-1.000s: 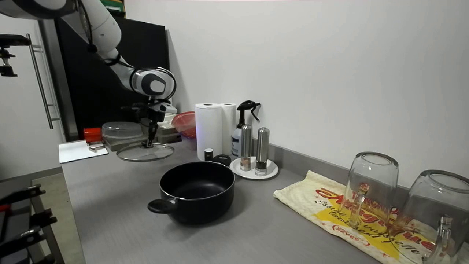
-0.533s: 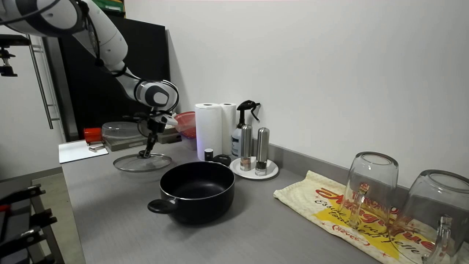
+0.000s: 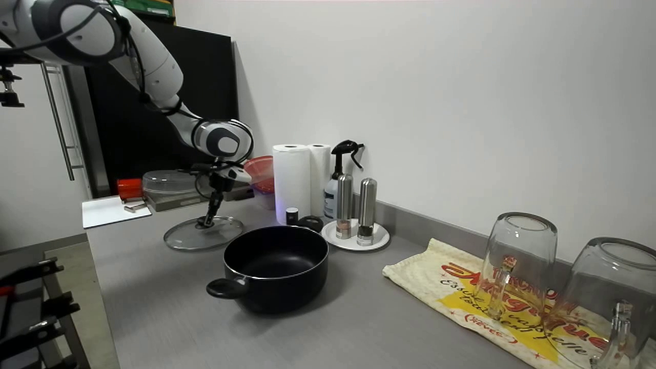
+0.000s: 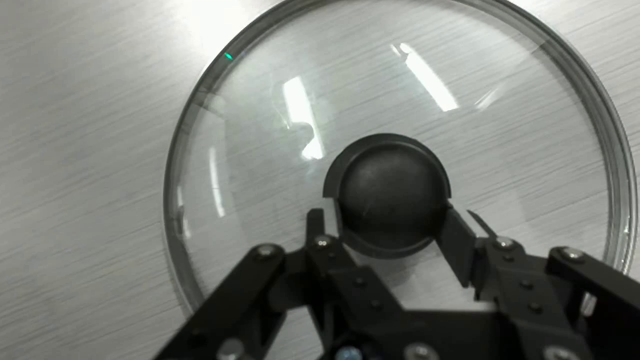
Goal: Remove the glass lid from the black pot and place it on the left side of the counter
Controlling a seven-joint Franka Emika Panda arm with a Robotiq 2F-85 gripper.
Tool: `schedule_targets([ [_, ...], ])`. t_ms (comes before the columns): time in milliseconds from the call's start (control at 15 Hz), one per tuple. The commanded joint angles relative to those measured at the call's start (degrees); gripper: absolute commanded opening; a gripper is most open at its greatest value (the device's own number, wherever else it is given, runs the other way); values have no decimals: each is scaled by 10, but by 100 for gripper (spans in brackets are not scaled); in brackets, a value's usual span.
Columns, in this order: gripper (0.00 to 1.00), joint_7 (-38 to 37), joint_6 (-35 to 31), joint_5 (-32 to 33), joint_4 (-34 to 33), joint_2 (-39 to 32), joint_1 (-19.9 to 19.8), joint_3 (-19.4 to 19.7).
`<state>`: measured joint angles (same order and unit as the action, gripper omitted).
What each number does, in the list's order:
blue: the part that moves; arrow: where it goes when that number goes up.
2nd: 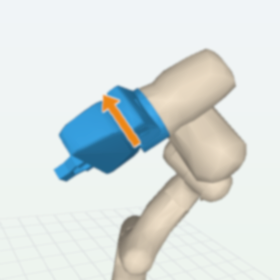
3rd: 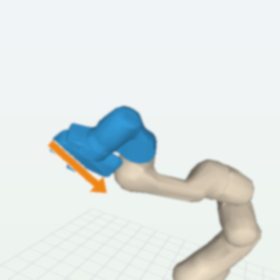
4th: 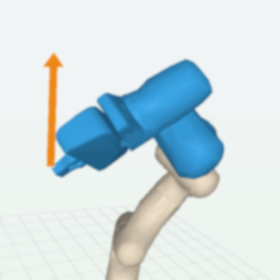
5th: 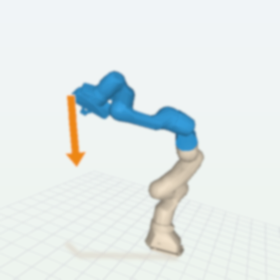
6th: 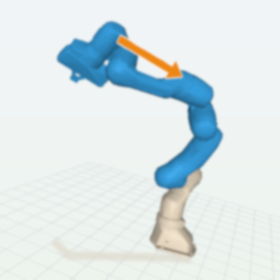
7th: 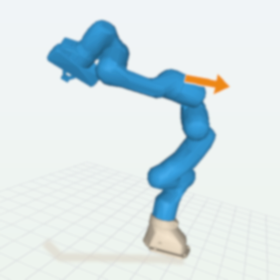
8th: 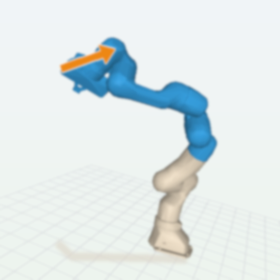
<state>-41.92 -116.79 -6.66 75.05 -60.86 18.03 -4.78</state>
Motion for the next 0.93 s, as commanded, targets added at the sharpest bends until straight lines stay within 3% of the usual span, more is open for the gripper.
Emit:
schedule_targets([
  [0,26,5,18,-10,-32,-12,1,1],
  [67,26,7,19,-10,-35,-14,1,0],
  [133,65,9,21,-10,-36,-14,1,-1],
  [200,52,3,5,-5,-15,-8,4,6],
  [333,65,4,6,-6,-17,-8,4,5],
  [400,65,4,6,-6,-19,-8,5,5],
  [467,90,5,7,-6,-18,-7,3,4],
  [533,91,16,14,-5,-15,-3,1,2],
  [600,73,5,7,-5,-20,-8,4,5],
  [733,87,6,7,-5,-19,-8,4,5],
  [867,91,7,7,-5,-19,-8,4,5],
])
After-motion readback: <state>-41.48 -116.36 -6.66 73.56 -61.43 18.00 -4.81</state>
